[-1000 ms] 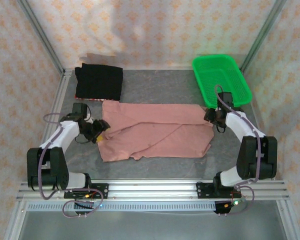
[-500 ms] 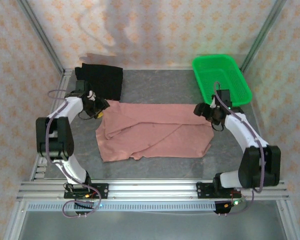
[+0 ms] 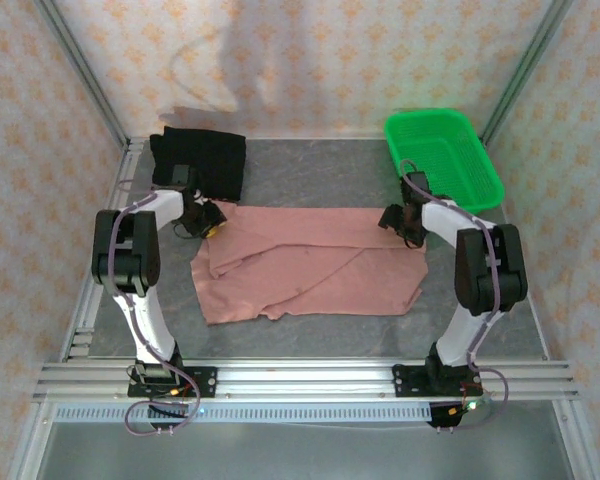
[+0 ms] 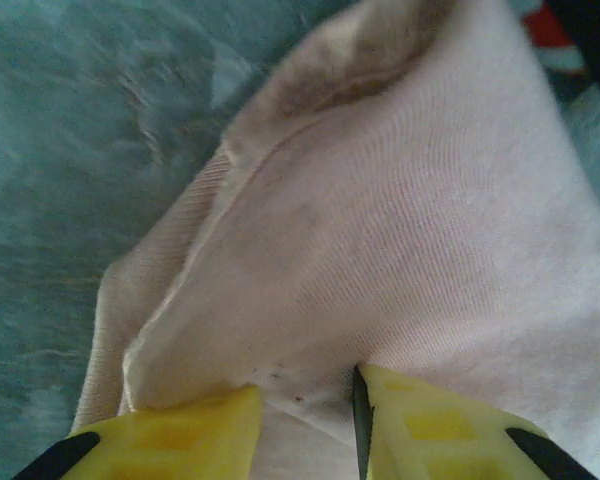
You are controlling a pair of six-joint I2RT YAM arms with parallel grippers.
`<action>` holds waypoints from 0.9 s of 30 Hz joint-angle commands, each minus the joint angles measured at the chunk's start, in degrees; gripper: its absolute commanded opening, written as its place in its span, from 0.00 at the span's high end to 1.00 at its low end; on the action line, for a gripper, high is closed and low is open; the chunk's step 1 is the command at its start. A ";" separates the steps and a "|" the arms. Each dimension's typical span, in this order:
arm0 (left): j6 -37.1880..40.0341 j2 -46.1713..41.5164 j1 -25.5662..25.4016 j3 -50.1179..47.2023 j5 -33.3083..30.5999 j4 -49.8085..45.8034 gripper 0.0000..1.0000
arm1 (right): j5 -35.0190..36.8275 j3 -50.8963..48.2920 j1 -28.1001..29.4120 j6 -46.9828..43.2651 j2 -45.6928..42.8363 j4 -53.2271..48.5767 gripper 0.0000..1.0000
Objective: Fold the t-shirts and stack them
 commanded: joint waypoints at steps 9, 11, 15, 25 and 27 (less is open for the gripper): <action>5.74 2.39 5.78 -0.10 -1.76 -1.92 0.61 | 2.36 8.74 0.26 0.76 6.39 1.25 0.25; 5.78 1.10 4.41 1.20 -0.28 -2.65 0.57 | 1.44 9.55 0.43 1.44 5.81 1.81 0.25; 4.43 -9.14 3.19 0.87 0.79 -4.37 0.45 | -2.34 8.63 1.67 1.04 -1.00 4.10 0.24; 6.58 -36.08 -0.76 -6.43 1.55 -25.85 0.37 | -18.77 1.55 9.70 0.18 -15.24 -1.36 0.19; 6.27 -40.84 -3.33 -10.89 0.75 -27.32 0.37 | -20.48 -3.47 10.84 3.13 -19.47 3.21 0.15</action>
